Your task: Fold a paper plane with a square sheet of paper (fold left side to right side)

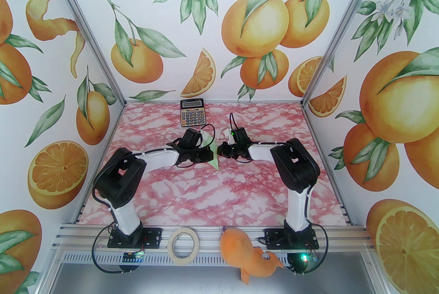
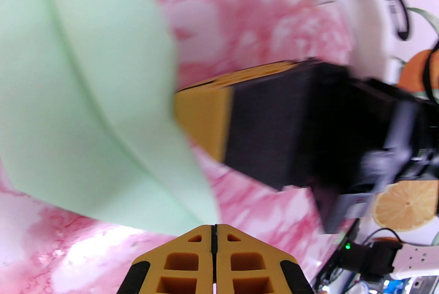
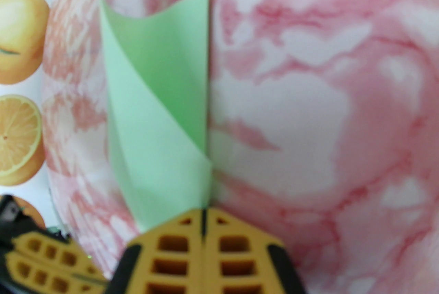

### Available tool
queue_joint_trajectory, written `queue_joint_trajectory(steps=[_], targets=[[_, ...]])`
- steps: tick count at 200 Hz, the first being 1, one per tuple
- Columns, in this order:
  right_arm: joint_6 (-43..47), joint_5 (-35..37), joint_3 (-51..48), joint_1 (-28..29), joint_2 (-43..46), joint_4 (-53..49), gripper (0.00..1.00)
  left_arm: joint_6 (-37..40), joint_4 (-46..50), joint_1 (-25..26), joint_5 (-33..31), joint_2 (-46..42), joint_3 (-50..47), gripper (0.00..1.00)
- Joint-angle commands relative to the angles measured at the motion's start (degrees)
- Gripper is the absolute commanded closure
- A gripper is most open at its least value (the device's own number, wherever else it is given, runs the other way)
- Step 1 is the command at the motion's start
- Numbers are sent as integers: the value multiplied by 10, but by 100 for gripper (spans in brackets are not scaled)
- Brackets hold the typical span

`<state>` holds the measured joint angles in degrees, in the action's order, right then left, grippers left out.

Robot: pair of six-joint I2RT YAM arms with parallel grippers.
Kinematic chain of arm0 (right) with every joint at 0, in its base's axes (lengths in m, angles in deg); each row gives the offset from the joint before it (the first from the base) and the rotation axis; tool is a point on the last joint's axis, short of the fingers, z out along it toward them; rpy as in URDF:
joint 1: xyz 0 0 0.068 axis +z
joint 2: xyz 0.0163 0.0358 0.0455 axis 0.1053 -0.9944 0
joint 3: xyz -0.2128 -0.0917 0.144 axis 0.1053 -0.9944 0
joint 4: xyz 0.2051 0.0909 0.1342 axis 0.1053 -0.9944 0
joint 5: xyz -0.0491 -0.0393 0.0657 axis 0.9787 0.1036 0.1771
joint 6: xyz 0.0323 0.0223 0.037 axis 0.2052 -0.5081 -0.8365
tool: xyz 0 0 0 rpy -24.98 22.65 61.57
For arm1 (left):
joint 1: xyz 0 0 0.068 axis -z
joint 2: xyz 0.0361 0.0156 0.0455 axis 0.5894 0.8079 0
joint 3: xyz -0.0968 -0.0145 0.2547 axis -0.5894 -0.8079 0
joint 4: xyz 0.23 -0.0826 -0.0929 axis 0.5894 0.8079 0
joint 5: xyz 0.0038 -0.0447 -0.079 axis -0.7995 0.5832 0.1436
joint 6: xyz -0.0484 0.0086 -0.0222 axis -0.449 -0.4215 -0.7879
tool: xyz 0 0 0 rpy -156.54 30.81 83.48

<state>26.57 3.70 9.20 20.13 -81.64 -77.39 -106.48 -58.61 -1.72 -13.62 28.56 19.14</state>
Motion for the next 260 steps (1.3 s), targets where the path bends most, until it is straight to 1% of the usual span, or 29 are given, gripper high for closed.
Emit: queue_joint_trajectory(steps=[1, 52, 105, 157, 212, 260], targets=[[10, -6, 6, 3, -8, -13, 98, -9, -28, 12, 12, -4, 9, 94], [8, -3, 4, 3, -6, -12, 98, -56, -85, 28, 20, 20, -18, 95], [5, -2, 3, 5, -6, -9, 98, -77, -114, 29, 13, 29, -47, 95], [5, 0, 1, 5, -4, -8, 98, -138, -194, 29, -2, 17, -95, 97], [6, -2, -3, 5, -4, -4, 98, -167, -235, 31, -2, 18, -117, 97], [5, 0, -9, 5, -3, -1, 99, -184, -254, 32, 3, 30, -112, 97]])
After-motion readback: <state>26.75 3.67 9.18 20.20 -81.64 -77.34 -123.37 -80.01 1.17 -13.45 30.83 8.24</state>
